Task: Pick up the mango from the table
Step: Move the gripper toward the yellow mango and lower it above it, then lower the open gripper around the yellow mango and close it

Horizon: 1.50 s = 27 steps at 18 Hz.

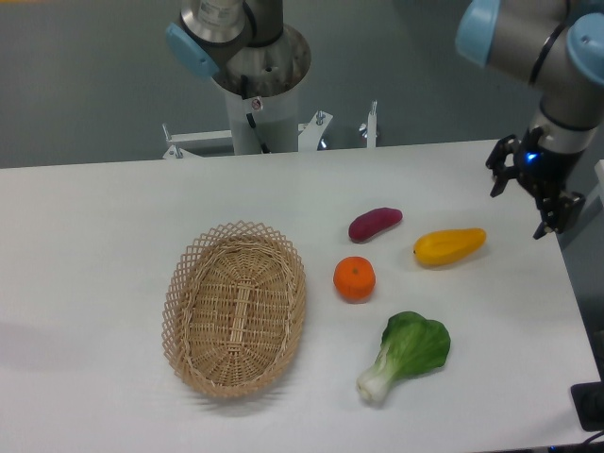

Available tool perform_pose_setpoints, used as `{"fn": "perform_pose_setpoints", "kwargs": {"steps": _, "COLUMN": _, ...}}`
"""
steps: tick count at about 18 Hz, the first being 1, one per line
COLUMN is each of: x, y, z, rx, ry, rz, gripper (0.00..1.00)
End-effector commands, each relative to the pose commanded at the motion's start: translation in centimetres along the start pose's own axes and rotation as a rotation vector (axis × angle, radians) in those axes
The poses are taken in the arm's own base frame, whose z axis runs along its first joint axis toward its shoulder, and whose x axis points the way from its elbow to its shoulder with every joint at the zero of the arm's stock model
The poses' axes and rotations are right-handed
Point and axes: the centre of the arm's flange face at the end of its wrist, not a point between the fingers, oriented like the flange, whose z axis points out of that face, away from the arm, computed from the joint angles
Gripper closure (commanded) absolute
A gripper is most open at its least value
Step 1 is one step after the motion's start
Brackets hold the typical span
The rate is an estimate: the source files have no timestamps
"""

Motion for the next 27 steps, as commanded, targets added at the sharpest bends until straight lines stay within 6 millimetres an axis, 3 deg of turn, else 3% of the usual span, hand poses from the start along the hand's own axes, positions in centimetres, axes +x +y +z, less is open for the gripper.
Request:
{"fn": "perform_pose_setpoints", "kwargs": {"steps": 7, "x": 2.4, "y": -1.1, "z": 6.9, "rx": -0.021, "ry": -0.013, "rz": 0.006, "gripper": 0.0}}
{"fn": "perform_pose_setpoints", "kwargs": {"steps": 10, "x": 3.5, "y": -1.4, "z": 8.5, "rx": -0.015, "ry": 0.004, "rz": 0.005, "gripper": 0.0}}
{"fn": "perform_pose_setpoints", "kwargs": {"steps": 14, "x": 4.1, "y": -2.2, "z": 10.2, "rx": -0.005, "ry": 0.027, "rz": 0.015, "gripper": 0.0}}
{"fn": "perform_pose_setpoints", "kwargs": {"steps": 27, "x": 5.8, "y": -4.1, "z": 13.3, "rx": 0.001, "ry": 0.036, "rz": 0.021, "gripper": 0.0}}
